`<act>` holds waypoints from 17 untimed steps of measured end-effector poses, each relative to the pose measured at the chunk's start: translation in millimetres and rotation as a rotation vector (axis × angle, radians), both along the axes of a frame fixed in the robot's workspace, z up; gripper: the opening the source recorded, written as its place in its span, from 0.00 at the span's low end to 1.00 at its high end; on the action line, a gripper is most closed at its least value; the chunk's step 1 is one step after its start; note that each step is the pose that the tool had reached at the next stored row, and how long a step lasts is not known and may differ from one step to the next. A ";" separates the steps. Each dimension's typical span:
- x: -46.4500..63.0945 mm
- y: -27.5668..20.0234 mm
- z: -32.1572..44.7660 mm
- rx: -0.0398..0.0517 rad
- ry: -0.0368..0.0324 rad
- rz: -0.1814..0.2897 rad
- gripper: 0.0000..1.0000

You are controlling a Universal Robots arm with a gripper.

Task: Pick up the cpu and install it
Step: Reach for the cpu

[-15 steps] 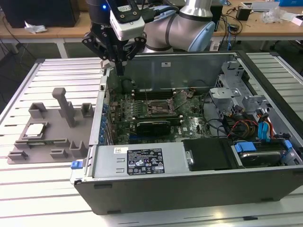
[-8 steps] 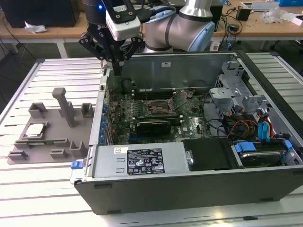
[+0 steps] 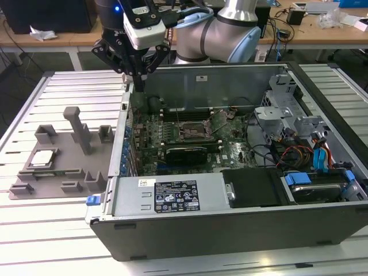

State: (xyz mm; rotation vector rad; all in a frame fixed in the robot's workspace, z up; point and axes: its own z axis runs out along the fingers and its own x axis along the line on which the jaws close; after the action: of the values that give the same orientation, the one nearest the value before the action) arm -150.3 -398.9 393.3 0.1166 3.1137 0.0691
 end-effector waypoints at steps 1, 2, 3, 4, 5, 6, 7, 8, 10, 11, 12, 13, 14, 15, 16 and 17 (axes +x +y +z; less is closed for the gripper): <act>-0.6 0.0 0.0 0.0000 0.0000 0.000 0.11; -1.2 0.0 0.0 0.0000 0.0000 0.000 0.11; -1.8 0.0 0.0 -0.0001 0.0001 0.000 0.11; -2.6 0.0 0.0 0.0000 0.0000 0.000 0.11; -3.2 0.0 0.0 0.0000 0.0000 0.000 0.11; -4.6 0.0 0.0 0.0000 0.0001 0.000 0.11; -5.3 0.0 0.0 0.0001 0.0000 0.000 0.11; -5.8 0.0 0.0 0.0001 0.0000 0.000 0.11; -7.0 0.0 0.0 0.0003 0.0000 0.000 0.11; -7.7 0.0 0.0 0.0004 0.0000 0.000 0.11; -8.0 0.0 0.0 0.0003 0.0000 0.000 0.11; -8.8 0.0 0.0 0.0004 0.0000 0.000 0.11; -9.7 0.0 0.0 0.0004 0.0000 0.000 0.11; -10.2 0.0 0.0 0.0003 0.0000 0.000 0.11; -11.1 0.0 0.0 0.0004 0.0000 0.000 0.11; -11.8 0.0 0.0 0.0004 0.0000 0.000 0.11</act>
State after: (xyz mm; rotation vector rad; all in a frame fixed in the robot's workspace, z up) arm -162.1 -398.8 393.2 0.1166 3.1136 0.0697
